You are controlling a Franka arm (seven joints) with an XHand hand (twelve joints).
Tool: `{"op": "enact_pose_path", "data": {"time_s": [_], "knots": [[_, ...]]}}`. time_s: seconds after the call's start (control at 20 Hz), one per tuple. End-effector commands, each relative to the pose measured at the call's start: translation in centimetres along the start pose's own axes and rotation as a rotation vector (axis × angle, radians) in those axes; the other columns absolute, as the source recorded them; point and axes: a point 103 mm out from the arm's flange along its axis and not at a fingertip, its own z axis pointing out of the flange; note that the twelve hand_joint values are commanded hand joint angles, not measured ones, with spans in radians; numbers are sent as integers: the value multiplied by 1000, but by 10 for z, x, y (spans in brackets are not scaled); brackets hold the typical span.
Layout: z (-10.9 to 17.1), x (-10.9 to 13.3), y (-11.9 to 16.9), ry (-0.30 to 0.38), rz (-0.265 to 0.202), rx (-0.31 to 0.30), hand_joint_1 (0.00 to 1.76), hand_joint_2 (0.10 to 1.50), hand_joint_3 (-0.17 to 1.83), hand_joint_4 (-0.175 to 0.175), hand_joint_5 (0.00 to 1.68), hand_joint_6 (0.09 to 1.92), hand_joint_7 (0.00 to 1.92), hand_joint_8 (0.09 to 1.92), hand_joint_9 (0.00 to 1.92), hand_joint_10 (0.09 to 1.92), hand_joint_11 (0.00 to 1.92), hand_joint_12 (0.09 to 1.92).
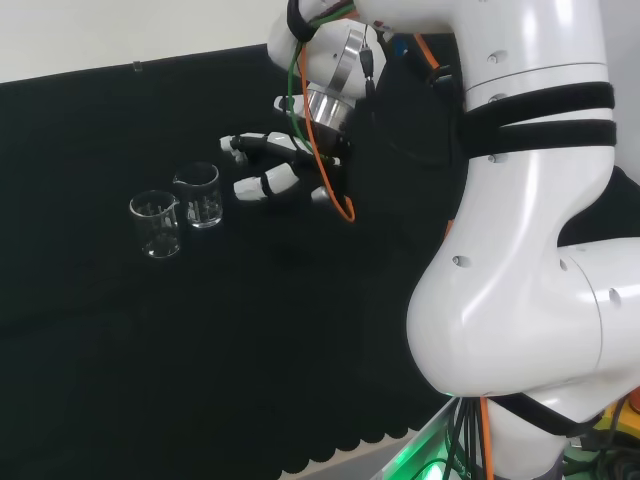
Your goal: Pick up the beaker on the right.
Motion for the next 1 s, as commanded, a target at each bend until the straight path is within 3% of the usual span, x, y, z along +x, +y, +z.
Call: {"op": "enact_pose_path", "data": {"time_s": [0.05,0.5,0.75,1.0], "knots": [[9,4,7,11,-2,-13,761,541,552,-97,131,87,21,686,163,754,0,1104],[19,10,19,4,-25,16,768,537,564,-97,143,87,36,685,174,761,0,1127],[20,13,23,31,-39,-32,772,535,571,-97,149,87,55,689,190,764,0,1146],[25,17,30,29,-55,-37,776,530,584,-99,167,87,80,695,228,758,0,1195]]}}
